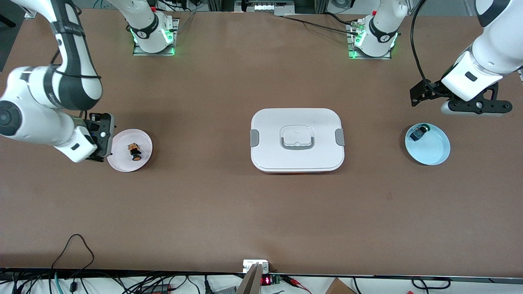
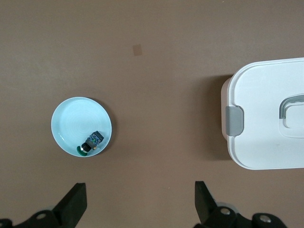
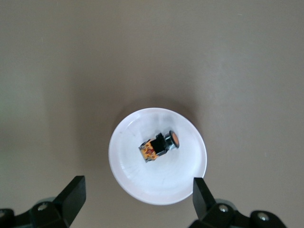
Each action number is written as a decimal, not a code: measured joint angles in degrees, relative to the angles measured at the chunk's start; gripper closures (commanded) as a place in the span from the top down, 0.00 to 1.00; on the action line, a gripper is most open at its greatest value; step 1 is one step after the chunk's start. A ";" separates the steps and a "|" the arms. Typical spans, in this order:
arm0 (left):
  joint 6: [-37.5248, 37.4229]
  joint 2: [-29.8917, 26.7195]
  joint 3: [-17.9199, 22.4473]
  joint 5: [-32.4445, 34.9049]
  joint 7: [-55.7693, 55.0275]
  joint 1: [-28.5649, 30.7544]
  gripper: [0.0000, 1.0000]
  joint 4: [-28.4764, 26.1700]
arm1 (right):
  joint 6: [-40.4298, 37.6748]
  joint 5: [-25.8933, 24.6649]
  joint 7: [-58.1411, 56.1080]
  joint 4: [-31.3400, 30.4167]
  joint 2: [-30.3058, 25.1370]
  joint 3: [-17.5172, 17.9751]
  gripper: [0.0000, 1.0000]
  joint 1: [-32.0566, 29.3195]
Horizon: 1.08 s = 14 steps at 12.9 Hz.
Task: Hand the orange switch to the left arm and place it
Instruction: 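Lower the right gripper and close it on the orange switch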
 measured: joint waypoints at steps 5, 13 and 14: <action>0.00 0.01 0.00 0.00 0.00 0.00 1.00 0.00 | 16.37 -0.09 -13.02 -10.07 0.92 0.06 1.00 0.40; -0.56 0.02 0.23 0.00 0.00 0.23 1.00 0.00 | 30.12 -0.91 -23.45 -18.58 3.13 0.26 1.00 0.60; -0.61 0.02 0.28 0.00 0.00 0.24 1.00 0.01 | 31.09 -0.97 -24.08 -18.59 3.90 0.27 1.00 0.59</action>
